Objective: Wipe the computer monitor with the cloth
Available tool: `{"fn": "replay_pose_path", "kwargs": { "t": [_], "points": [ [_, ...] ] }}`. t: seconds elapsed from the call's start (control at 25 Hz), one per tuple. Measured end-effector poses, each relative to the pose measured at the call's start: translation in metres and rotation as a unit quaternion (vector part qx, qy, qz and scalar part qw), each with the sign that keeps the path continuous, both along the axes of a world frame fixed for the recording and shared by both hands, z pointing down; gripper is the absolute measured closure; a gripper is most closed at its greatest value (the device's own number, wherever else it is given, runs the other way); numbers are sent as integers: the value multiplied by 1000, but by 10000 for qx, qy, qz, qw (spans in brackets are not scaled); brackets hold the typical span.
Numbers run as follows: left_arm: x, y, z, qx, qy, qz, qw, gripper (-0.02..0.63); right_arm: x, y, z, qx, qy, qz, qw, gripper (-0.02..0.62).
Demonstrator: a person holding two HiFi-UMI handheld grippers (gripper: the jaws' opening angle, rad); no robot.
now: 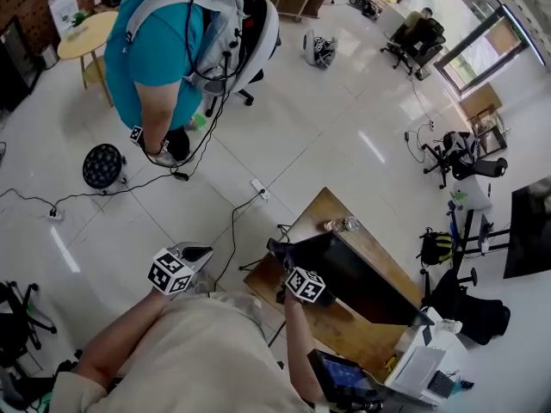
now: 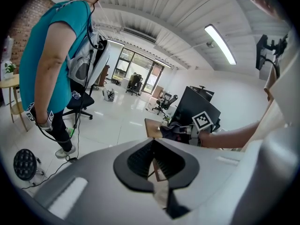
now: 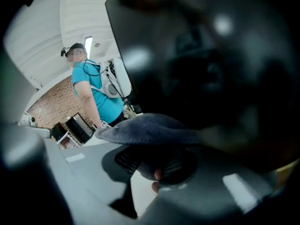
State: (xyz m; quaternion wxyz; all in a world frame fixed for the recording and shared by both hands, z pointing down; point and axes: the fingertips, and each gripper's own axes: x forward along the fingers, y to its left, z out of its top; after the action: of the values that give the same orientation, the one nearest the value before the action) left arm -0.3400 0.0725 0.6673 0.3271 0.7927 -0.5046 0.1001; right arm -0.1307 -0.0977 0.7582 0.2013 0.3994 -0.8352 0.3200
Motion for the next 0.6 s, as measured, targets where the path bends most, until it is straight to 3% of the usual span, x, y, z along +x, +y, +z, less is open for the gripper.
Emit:
{"fn": "replay_pose_path", "kwargs": {
  "t": [0.32,0.6],
  "points": [
    [23,-20,-13,139,26,250,9996,604,-10,-7,-86,449,-463,60,9979,512],
    [47,-49,-35,372,143,333,9986,604,-13,-16,-152,457,-1016,29,9938,512]
  ]
}}
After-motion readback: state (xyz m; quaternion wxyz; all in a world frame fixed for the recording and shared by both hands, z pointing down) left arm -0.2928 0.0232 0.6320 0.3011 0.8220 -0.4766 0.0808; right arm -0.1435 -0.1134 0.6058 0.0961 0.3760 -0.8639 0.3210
